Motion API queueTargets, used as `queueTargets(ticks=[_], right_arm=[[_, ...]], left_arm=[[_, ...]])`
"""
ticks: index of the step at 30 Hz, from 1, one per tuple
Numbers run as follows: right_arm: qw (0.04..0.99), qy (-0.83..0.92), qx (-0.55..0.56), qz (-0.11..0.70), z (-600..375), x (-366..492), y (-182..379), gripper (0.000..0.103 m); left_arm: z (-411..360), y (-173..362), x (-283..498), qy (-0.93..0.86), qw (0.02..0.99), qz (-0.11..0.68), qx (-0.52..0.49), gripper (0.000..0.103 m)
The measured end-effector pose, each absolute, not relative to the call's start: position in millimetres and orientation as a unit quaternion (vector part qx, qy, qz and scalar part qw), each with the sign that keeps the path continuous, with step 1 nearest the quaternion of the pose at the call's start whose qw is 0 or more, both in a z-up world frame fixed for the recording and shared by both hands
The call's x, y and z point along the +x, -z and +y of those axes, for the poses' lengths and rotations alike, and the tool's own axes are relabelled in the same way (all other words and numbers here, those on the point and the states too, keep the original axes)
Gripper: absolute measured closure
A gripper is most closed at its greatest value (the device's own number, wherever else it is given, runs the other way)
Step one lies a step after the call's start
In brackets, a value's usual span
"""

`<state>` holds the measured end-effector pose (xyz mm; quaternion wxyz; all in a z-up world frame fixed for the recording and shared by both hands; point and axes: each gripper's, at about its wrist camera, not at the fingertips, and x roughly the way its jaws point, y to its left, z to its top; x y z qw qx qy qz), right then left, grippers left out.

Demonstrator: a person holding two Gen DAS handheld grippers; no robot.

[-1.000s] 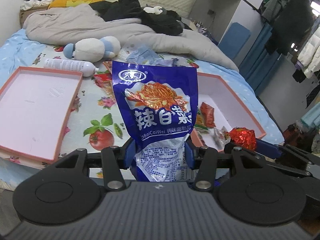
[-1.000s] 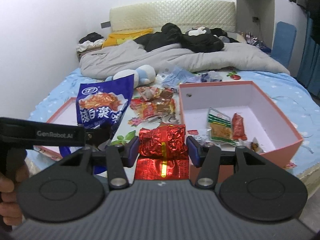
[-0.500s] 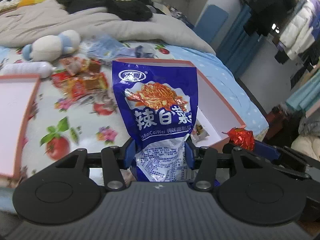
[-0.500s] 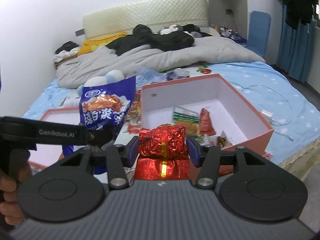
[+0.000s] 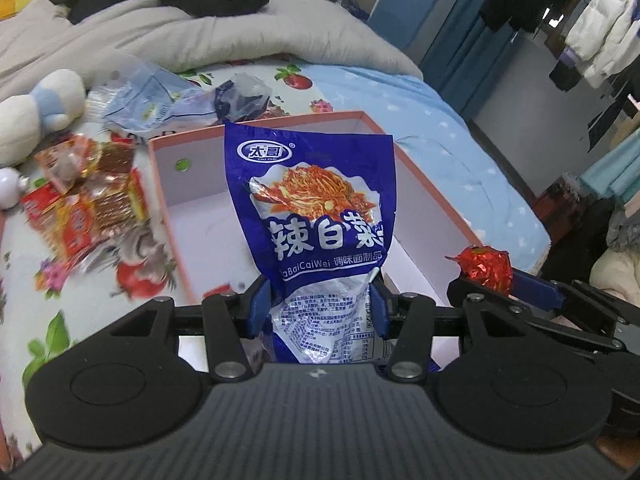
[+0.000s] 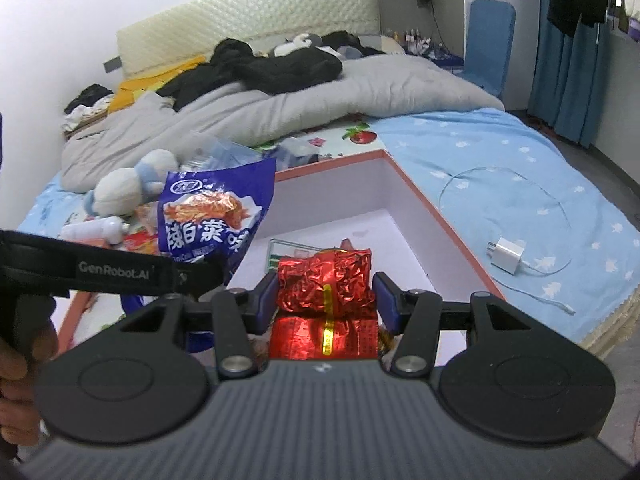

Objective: Organize snacks
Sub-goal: 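Open the left gripper to drop the blue bag while the right drops the candy, then withdraw both open grippers from the box back toward the snack heap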

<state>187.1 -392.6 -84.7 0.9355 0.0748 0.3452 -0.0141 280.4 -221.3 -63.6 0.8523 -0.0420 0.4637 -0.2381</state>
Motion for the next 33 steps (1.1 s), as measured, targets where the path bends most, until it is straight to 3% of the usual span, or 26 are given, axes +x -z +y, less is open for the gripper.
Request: queueTargets(ticks=[14, 17, 18, 19, 21, 33], right_arm=[[0.916, 0.022, 0.087, 0.392, -418.5, 263.0, 128.8, 0.048], [0.911, 0.031, 0.099, 0.399, -422.4, 264.6, 131.5, 0.047], [0.91, 0.034, 0.098, 0.402, -422.4, 265.3, 131.5, 0.041], [0.909, 0.036, 0.097, 0.404, -422.5, 264.3, 131.4, 0.032], [0.908, 0.039, 0.104, 0.405, -423.0, 260.6, 130.0, 0.027], [0.927, 0.03, 0.095, 0.361, -403.7, 200.6, 81.3, 0.027]], left_arm=[[-254.3, 107.6, 367.5, 0.229, 0.841, 0.489, -0.027, 0.046], [-254.1, 109.1, 369.9, 0.221, 0.84, 0.495, -0.02, 0.031], [-254.2, 108.3, 370.2, 0.217, 0.841, 0.495, -0.02, 0.024], [-253.9, 106.0, 369.1, 0.212, 0.843, 0.494, -0.023, 0.022], [-252.7, 98.4, 364.1, 0.211, 0.848, 0.486, -0.026, 0.02], [-221.2, 34.3, 290.4, 0.198, 0.877, 0.437, -0.026, 0.018]])
